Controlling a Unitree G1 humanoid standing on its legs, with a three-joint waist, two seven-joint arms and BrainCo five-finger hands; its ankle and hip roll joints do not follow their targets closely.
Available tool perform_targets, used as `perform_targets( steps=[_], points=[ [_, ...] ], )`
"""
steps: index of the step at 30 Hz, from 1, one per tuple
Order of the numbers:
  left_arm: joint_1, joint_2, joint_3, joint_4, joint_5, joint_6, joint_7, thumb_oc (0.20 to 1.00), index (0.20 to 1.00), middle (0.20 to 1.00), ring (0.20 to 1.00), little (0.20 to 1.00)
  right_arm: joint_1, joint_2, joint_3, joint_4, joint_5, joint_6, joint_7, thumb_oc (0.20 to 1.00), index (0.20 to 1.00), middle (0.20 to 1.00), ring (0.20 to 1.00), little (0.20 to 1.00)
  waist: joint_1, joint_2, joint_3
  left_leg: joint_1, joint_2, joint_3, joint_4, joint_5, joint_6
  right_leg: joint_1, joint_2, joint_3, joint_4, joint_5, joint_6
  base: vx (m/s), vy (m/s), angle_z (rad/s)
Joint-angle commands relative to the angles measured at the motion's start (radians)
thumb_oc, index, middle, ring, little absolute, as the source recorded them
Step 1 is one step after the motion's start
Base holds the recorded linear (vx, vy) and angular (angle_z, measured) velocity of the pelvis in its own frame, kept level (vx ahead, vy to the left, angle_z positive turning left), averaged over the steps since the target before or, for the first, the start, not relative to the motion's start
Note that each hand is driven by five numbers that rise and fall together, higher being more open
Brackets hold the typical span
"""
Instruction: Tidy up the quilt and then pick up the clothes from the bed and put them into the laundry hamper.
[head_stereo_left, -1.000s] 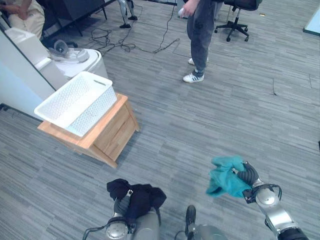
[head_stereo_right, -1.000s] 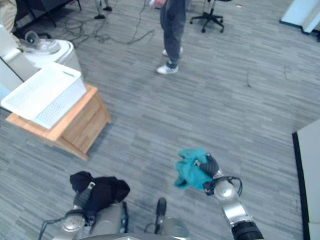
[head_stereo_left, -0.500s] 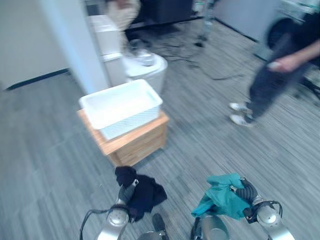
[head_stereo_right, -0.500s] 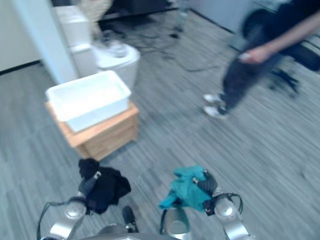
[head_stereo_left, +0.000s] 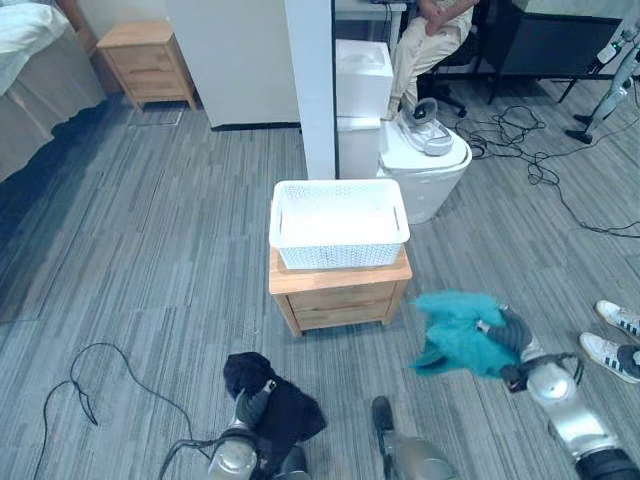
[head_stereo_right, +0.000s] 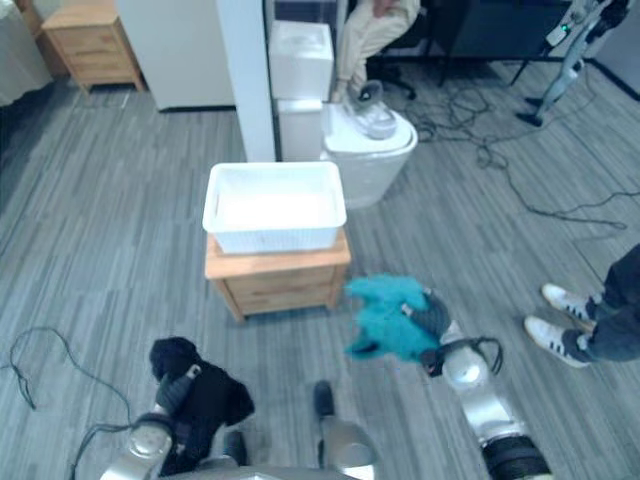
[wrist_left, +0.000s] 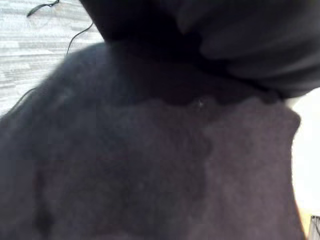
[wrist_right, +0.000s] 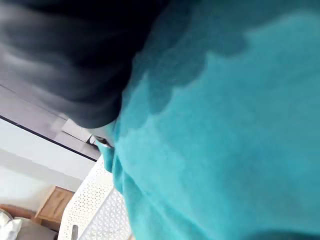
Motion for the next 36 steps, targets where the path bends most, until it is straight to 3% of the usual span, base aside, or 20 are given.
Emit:
perform_targets(
  steps=[1,7,14,15,17,19,24,28,29,31,32,36],
  points=[
    [-0.087,0.043,-0.03,-0.009,-0.019,-0.075,0.013,0.2,0.2,0.2,0.2,0.2,-0.251,-0.073,0.024,-0.068,-0.022,-0.092,-0.058,0.2,0.2,0.2,0.2,0.2,0.031,-0.005,-0.032,-0.01,-0.05,0.005,-0.001,-0.032,-0.013,0.068,-0.08,0.002,0.002,-0.121,0.097,0.08,-0.043,-0.07],
    [-0.099,0.022,-0.069,-0.003,-0.059,-0.084,0.015,0.2,0.2,0.2,0.2,0.2,-0.469,-0.102,0.118,-0.039,-0.021,-0.092,-0.079,0.2,0.2,0.2,0.2,0.2,0.037,0.011,-0.044,0.003,-0.038,0.012,-0.001,-0.028,-0.024,0.088,-0.07,-0.005,0.001,-0.14,0.086,0.07,-0.017,0.02],
    [-0.101,0.011,-0.077,0.014,-0.071,-0.082,0.019,0.2,0.2,0.2,0.2,0.2,-0.5,-0.096,0.163,0.071,0.005,-0.073,-0.063,0.2,0.2,0.2,0.2,0.2,0.038,0.019,-0.044,0.006,-0.033,0.009,-0.001,-0.029,-0.028,0.095,-0.062,-0.008,0.001,-0.15,0.078,0.03,-0.003,0.04],
    [-0.055,0.053,0.059,0.009,-0.066,-0.045,0.009,0.2,0.2,0.2,0.2,0.2,-0.189,-0.058,-0.047,0.13,0.026,-0.016,-0.035,0.2,0.2,0.2,0.2,0.2,0.011,0.007,0.07,0.123,-0.013,-0.029,0.035,-0.134,0.005,-0.145,-0.069,-0.066,0.267,-0.09,0.146,-0.1,-0.009,0.01],
    [-0.015,0.056,0.067,-0.008,-0.066,-0.042,-0.002,0.2,0.2,0.2,0.2,0.2,-0.177,-0.044,-0.05,0.13,0.019,-0.023,-0.042,0.2,0.2,0.2,0.2,0.2,0.052,0.005,0.051,0.095,-0.029,-0.029,0.037,-0.131,0.018,-0.058,-0.077,-0.059,0.268,-0.148,0.111,-0.22,-0.039,-0.01],
    [0.014,0.051,0.081,0.026,-0.056,-0.031,0.001,0.2,0.2,0.2,0.2,0.2,-0.193,-0.027,-0.024,0.169,0.027,-0.032,-0.03,0.2,0.2,0.2,0.2,0.2,0.096,-0.005,0.022,0.066,-0.032,-0.016,0.055,-0.123,0.007,-0.019,-0.099,-0.079,0.21,-0.144,0.107,-0.21,-0.06,-0.4],
    [0.048,0.015,0.082,0.03,-0.092,-0.041,-0.029,0.2,0.2,0.2,0.2,0.2,-0.255,-0.049,0.0,0.213,0.013,-0.019,-0.028,0.2,0.2,0.2,0.2,0.2,0.113,-0.007,-0.021,0.063,-0.053,-0.006,0.066,-0.141,0.013,0.064,-0.118,-0.103,0.06,-0.138,0.096,-0.01,0.036,-0.08],
    [0.052,0.015,0.075,0.007,-0.104,-0.044,-0.03,0.2,0.2,0.2,0.2,0.2,-0.293,-0.068,0.009,0.231,0.005,-0.014,-0.038,0.2,0.2,0.2,0.2,0.2,0.128,-0.008,-0.028,0.063,-0.057,-0.012,0.048,-0.129,0.019,0.061,-0.128,-0.109,0.073,-0.135,0.103,-0.03,0.086,0.04],
    [0.051,0.023,0.066,-0.013,-0.108,-0.043,-0.034,0.2,0.2,0.2,0.2,0.2,-0.32,-0.09,0.016,0.233,-0.003,-0.015,-0.039,0.2,0.2,0.2,0.2,0.2,0.136,-0.006,-0.018,0.065,-0.065,-0.024,0.036,-0.121,0.026,0.02,-0.13,-0.11,0.176,-0.136,0.115,-0.04,0.088,-0.09],
    [0.045,0.035,0.066,-0.012,-0.114,-0.041,-0.021,0.2,0.2,0.2,0.2,0.2,-0.363,-0.105,0.028,0.234,-0.005,-0.01,-0.043,0.2,0.2,0.2,0.2,0.2,0.139,-0.006,0.008,0.084,-0.068,-0.018,0.027,-0.122,0.031,-0.034,-0.167,-0.152,0.304,-0.06,0.152,-0.03,0.088,0.05],
    [0.044,0.039,0.064,-0.007,-0.114,-0.038,-0.013,0.2,0.2,0.2,0.2,0.2,-0.387,-0.109,0.034,0.235,-0.005,-0.007,-0.048,0.2,0.2,0.2,0.2,0.2,0.143,-0.002,0.017,0.097,-0.067,-0.014,0.022,-0.125,0.031,-0.058,-0.188,-0.186,0.356,-0.044,0.154,0.01,0.046,0.06],
    [0.029,0.044,0.046,0.0,-0.104,-0.034,-0.013,0.2,0.2,0.2,0.2,0.2,-0.418,-0.115,0.043,0.246,0.004,-0.013,-0.055,0.2,0.2,0.2,0.2,0.2,0.118,-0.001,0.023,0.139,-0.06,-0.03,-0.001,-0.153,0.016,-0.114,-0.17,-0.257,0.312,-0.089,0.131,0.25,0.03,0.12]
  ],
)
